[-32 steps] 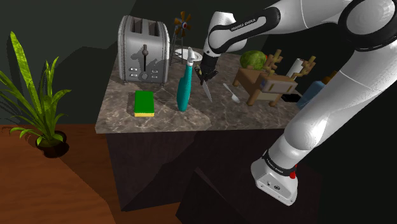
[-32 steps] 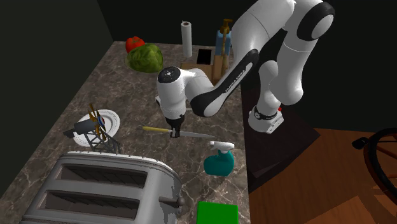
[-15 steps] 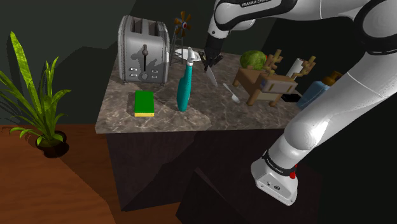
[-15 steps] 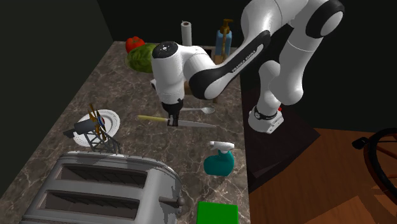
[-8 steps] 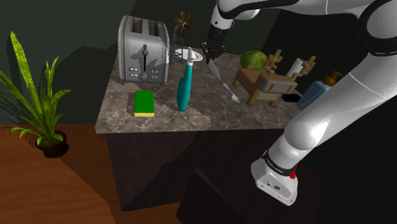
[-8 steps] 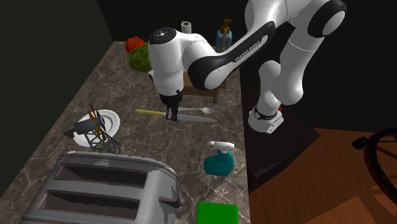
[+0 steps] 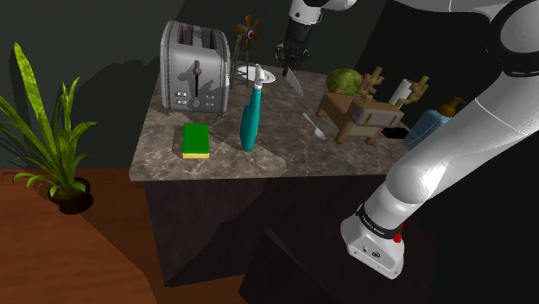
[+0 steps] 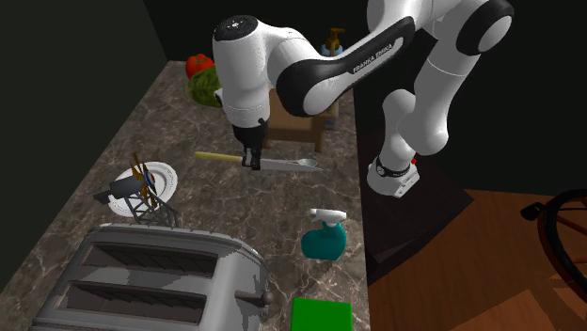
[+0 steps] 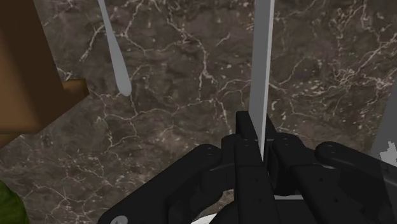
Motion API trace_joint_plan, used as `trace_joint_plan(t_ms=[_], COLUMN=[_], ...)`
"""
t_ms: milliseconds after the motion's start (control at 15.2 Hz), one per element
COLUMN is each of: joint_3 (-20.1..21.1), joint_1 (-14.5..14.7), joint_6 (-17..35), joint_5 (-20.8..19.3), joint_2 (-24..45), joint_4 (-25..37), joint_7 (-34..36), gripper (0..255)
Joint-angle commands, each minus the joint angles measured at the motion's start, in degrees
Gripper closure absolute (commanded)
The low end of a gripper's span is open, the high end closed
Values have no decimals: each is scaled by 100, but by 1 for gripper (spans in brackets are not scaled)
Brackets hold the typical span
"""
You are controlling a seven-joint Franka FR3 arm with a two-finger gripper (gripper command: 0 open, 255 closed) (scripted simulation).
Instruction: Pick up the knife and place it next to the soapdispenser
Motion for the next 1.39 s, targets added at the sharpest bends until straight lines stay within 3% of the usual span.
trace_joint_plan(t_ms=[0,1320], joint_3=[-6,-5], joint_1=[-4,-10], joint_6=[-160,-1741], joint_5=[1,-27], joint_2=[-19,217], joint_4=[139,1954], joint_7=[-9,1], gripper=[255,255])
